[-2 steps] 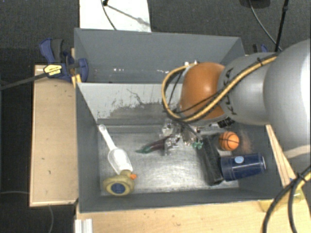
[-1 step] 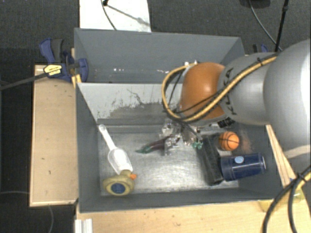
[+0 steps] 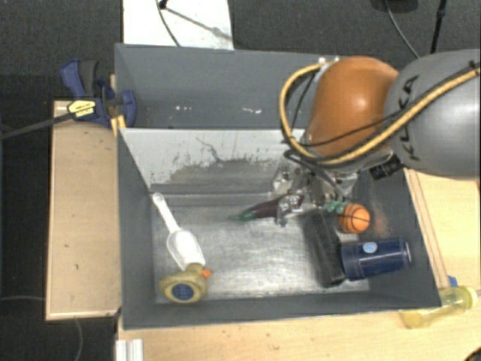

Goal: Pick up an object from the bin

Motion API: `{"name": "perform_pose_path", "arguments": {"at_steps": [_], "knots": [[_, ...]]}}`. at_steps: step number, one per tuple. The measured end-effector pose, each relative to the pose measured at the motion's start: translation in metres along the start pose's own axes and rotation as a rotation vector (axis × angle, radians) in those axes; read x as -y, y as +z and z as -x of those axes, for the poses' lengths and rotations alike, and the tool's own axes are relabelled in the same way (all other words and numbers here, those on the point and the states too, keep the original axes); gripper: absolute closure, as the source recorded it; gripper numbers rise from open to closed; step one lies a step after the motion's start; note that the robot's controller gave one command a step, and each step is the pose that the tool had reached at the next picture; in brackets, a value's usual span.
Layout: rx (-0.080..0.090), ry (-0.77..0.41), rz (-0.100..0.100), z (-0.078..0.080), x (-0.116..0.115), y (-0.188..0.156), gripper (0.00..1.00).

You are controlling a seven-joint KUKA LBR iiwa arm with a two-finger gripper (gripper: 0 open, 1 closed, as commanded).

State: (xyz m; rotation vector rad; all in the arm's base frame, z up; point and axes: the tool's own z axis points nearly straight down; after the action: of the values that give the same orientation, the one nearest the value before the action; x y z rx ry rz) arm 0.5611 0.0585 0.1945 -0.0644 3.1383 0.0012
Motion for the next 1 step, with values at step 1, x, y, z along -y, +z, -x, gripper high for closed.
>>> {"name": "perform_pose_path", "arguments": {"at_steps": [1], "knots": [[0.0,0.0,0.0,-0.0001,0.0,0.0001,1.0]]}}
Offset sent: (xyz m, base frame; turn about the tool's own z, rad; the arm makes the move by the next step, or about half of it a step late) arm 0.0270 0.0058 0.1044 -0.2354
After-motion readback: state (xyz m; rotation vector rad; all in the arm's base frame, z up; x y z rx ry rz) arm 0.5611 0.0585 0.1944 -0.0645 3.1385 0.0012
